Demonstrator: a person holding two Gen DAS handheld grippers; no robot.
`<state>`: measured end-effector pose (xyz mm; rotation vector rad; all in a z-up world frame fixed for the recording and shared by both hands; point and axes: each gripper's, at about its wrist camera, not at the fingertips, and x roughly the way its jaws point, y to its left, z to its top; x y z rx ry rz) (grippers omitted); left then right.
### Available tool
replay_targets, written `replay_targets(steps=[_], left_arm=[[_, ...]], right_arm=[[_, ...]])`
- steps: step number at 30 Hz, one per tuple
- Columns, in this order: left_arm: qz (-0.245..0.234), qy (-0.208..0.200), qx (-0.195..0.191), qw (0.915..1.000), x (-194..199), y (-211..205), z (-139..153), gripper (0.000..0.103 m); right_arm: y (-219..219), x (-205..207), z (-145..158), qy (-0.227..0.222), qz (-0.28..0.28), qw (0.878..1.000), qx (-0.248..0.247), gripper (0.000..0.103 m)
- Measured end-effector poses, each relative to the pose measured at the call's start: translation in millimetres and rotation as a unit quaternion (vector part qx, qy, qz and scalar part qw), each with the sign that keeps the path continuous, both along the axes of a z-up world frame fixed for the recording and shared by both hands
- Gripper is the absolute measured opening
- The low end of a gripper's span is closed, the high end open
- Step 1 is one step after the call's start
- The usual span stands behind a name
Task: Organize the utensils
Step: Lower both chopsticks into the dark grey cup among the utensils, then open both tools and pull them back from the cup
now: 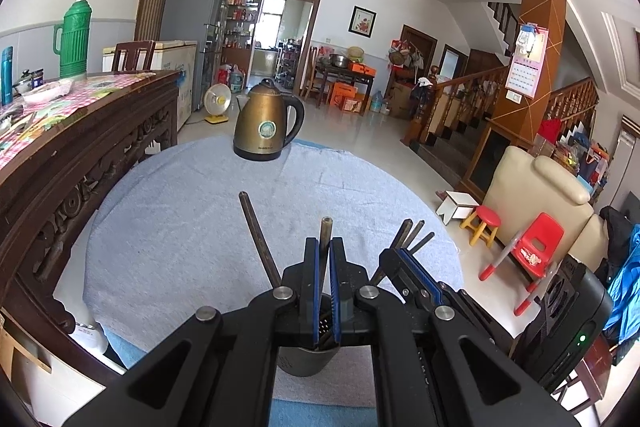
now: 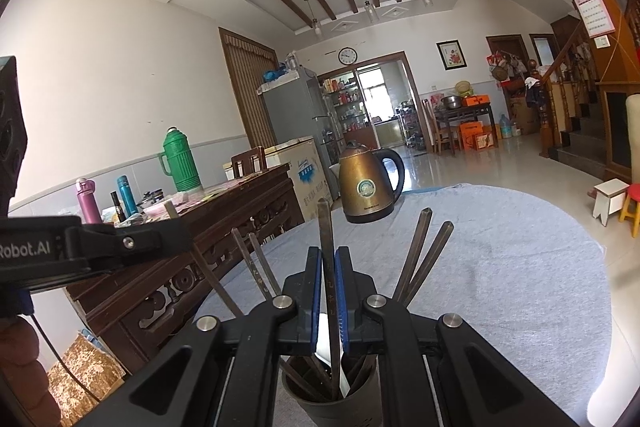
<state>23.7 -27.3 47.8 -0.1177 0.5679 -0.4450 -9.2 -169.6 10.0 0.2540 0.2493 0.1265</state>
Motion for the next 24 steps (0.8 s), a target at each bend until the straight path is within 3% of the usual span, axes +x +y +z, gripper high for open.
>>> replay_targets(steps=[24], left_arm=[[0.002,0.017,0.008,0.9998,5.0,-2.8,-7.7,0.005]], right_arm=[[-3.4,12.2,-6.9,0.029,0.011,0.999,0.022,0.010]])
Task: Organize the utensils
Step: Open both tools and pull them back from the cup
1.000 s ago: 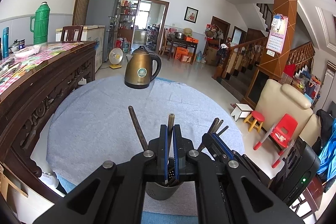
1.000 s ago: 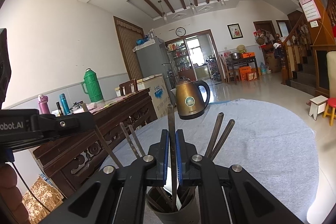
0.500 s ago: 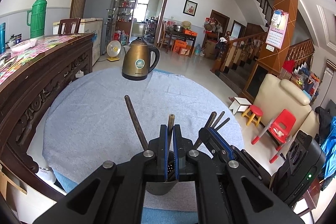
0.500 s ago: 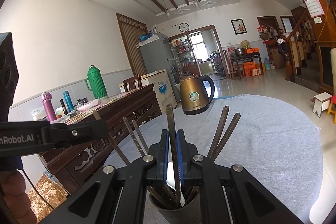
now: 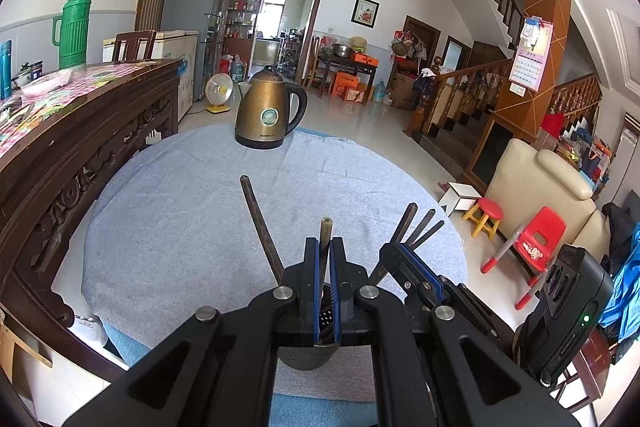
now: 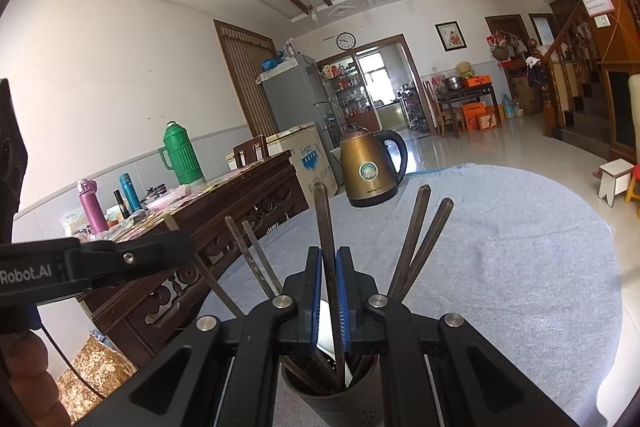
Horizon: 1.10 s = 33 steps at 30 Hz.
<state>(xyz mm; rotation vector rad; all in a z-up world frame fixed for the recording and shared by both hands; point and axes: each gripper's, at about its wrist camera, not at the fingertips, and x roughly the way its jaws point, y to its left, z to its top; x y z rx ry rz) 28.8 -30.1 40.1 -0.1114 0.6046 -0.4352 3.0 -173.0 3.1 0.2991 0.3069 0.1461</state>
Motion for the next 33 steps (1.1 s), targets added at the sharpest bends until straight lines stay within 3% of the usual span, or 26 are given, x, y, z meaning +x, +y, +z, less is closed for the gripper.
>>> replay_targets(steps=[12,16,19,22,24,27,32,33], left_arm=[[0.004,0.009,0.004,0.9999,0.2,-0.5,-4.2,0.005],[0.005,0.012,0.010,0.9999,0.2,-1.6,-4.3,0.005],[0.006,0.012,0.014,0.9998,-0.1,-1.7,-4.1,0.008],[0.015,0.006,0.022,0.9996,-2.2,-0.9,-2.0,0.023],[0.020,-0.002,0.026,0.9994,-4.4,0.4,0.2,0.041],[0.035,-0.021,0.039,0.9984,-8.5,2.6,5.6,0.055],[0.064,-0.043,0.062,0.9951,-15.9,5.8,15.1,0.069],[0.075,-0.048,0.070,0.9936,-18.1,7.0,17.4,0.071]], right_arm=[[-6.1,7.0,-9.7,0.019,0.002,0.999,0.029,0.010],[-10.6,7.7,-9.4,0.023,-0.002,0.999,0.035,0.029],[-13.9,5.5,-7.8,0.020,-0.007,0.999,0.038,0.036],[-16.8,1.6,-4.2,0.013,-0.012,0.999,0.038,0.040],[-18.2,-1.0,-1.1,0.010,-0.014,0.999,0.037,0.045],[-20.6,-6.2,4.6,0.003,-0.019,0.999,0.036,0.046],[-22.5,-16.0,15.8,0.001,-0.023,0.999,0.028,0.047],[-22.3,-18.3,18.2,0.002,-0.024,0.999,0.025,0.051]])
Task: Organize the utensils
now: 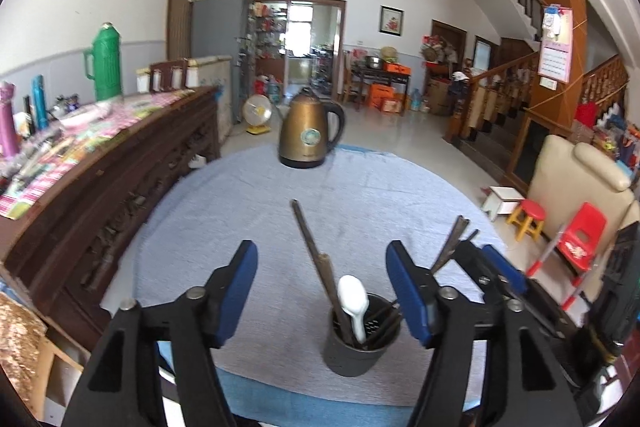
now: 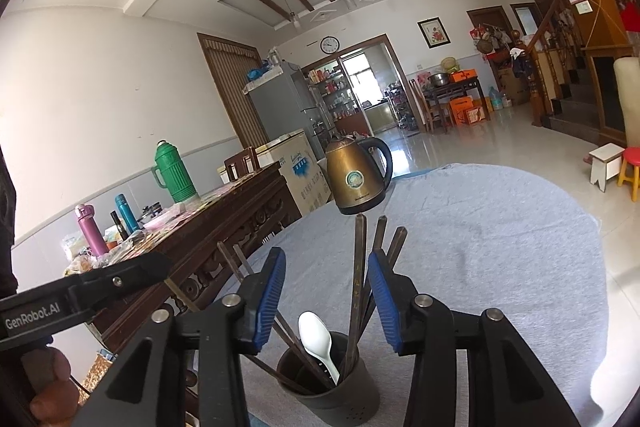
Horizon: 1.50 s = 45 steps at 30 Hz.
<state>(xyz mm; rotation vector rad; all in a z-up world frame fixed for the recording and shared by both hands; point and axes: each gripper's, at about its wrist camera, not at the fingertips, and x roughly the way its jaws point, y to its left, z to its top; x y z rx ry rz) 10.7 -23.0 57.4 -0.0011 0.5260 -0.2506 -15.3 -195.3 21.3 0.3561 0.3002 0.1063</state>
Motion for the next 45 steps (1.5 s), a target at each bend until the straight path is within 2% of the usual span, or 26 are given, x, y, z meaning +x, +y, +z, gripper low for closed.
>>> replay_targets(steps=[3,8,13,17,21,24,29,36,45], left_arm=[[0.024,-0.011,0.020,0.9994,-5.6,2.4,4.8,0.080],[0.064,-0.031,0.069,0.9951,-14.6,3.7,10.6,0.084],[0.080,-0.045,0.098,0.9910,-25.6,8.3,15.2,0.089],[0.088,-0.053,0.103,0.9893,-34.8,16.1,19.7,0.092],[0.106,-0.062,0.116,0.9856,-46.1,25.9,22.9,0.094],[0.114,-0.068,0.123,0.9835,-55.6,31.1,22.8,0.099],[0.115,-0.067,0.130,0.9825,-66.9,35.4,21.6,0.099],[0.114,-0.060,0.139,0.9818,-73.7,37.4,21.0,0.099],[0.130,-0.060,0.131,0.9809,-78.5,49.5,23.7,0.099]], right_arm=[[0.9,-9.3,8.3,0.001,-0.004,1.000,-0.011,0.066],[6.4,-31.0,20.4,0.014,-0.017,0.999,-0.049,0.066],[9.5,-49.4,30.5,0.040,-0.026,0.996,-0.069,0.074],[15.9,-62.5,36.5,0.063,-0.039,0.993,-0.095,0.075],[19.3,-71.9,37.9,0.083,-0.043,0.991,-0.094,0.076],[20.9,-75.4,37.5,0.099,-0.041,0.990,-0.089,0.076],[26.6,-79.6,34.7,0.118,-0.040,0.989,-0.079,0.076],[35.2,-79.1,31.7,0.132,-0.037,0.988,-0.071,0.076],[49.3,-83.3,34.8,0.133,-0.035,0.987,-0.078,0.076]])
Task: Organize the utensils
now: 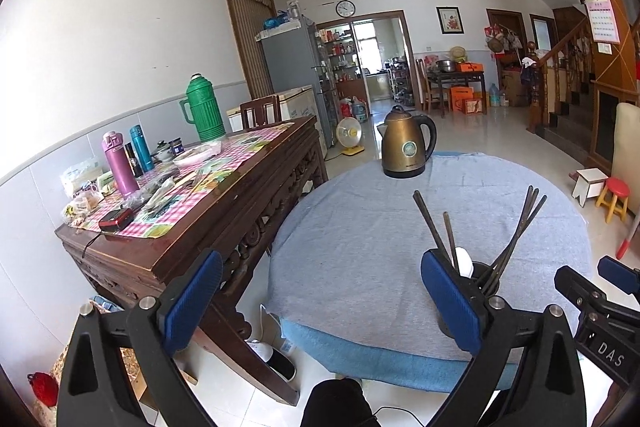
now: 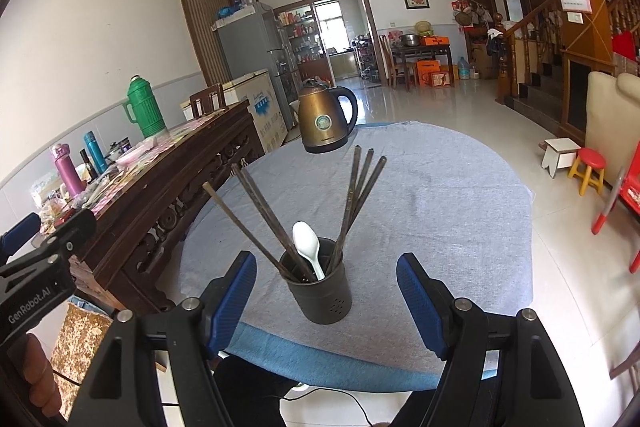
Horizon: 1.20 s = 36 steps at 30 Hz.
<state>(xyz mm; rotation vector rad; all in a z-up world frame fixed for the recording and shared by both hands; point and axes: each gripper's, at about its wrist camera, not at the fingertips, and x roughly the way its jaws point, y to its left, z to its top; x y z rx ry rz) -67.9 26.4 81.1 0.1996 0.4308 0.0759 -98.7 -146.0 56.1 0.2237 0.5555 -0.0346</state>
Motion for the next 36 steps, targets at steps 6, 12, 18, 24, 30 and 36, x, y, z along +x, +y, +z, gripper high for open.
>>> replay_targets(steps=[6,12,18,24,30,36], left_arm=[[0.002,0.003,-0.002,1.0000,-3.4,3.0,-0.5,0.099],[0.008,0.001,-0.006,1.0000,-5.3,9.5,2.1,0.100],[0.012,-0.001,-0.005,0.9999,-5.4,14.6,3.6,0.099],[0.017,0.004,-0.013,0.9998,-5.5,18.6,2.4,0.099],[0.017,0.005,-0.013,0.9998,-4.3,19.3,2.2,0.099],[0.021,0.005,-0.017,0.9996,-4.5,21.3,2.9,0.100]], right_arm=[[14.9,-4.8,5.4,-0.003,0.002,1.000,-0.027,0.076],[20.0,-10.2,9.0,-0.007,-0.001,0.999,-0.038,0.076],[21.1,-11.8,11.7,-0.011,-0.006,0.999,-0.045,0.076],[22.5,-11.2,9.3,-0.006,-0.008,0.999,-0.047,0.077],[27.5,-10.9,8.5,-0.007,-0.005,0.998,-0.056,0.077],[26.4,-11.5,9.0,-0.008,-0.006,0.998,-0.055,0.077]])
